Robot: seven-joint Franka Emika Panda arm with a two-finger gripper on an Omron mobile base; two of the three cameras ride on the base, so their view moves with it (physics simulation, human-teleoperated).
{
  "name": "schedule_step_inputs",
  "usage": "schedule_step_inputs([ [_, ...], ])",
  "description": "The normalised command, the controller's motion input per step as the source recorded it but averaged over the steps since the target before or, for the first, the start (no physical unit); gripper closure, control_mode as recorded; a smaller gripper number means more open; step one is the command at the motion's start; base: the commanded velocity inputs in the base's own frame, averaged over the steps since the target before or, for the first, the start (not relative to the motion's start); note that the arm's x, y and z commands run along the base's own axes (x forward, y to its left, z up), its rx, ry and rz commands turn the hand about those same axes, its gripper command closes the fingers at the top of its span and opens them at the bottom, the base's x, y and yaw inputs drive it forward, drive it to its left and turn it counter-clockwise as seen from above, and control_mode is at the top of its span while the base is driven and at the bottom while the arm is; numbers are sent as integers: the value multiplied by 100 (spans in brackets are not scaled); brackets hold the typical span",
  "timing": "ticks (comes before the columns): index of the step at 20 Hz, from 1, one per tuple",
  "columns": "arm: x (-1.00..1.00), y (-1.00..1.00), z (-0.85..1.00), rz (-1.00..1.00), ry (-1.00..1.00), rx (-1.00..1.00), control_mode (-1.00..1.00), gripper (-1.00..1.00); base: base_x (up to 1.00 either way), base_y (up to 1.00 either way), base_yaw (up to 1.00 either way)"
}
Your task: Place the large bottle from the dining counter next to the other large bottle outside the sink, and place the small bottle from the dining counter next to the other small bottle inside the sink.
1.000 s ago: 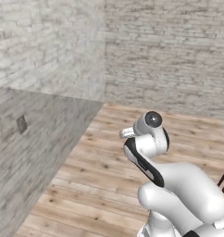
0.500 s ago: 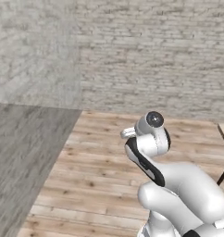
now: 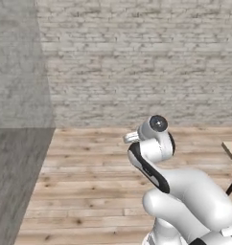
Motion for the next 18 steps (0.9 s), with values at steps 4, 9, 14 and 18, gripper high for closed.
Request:
schedule_step_inputs([
  [4, 0, 0, 0, 0, 0, 0, 100, -100, 69, 0, -45],
  [9, 0, 0, 0, 0, 0, 0, 100, -100, 70, 4, -46],
  [14, 0, 0, 0, 0, 0, 0, 100, -100, 66, 12, -45],
  [18, 0, 0, 0, 0, 0, 0, 100, -100, 63, 16, -45],
])
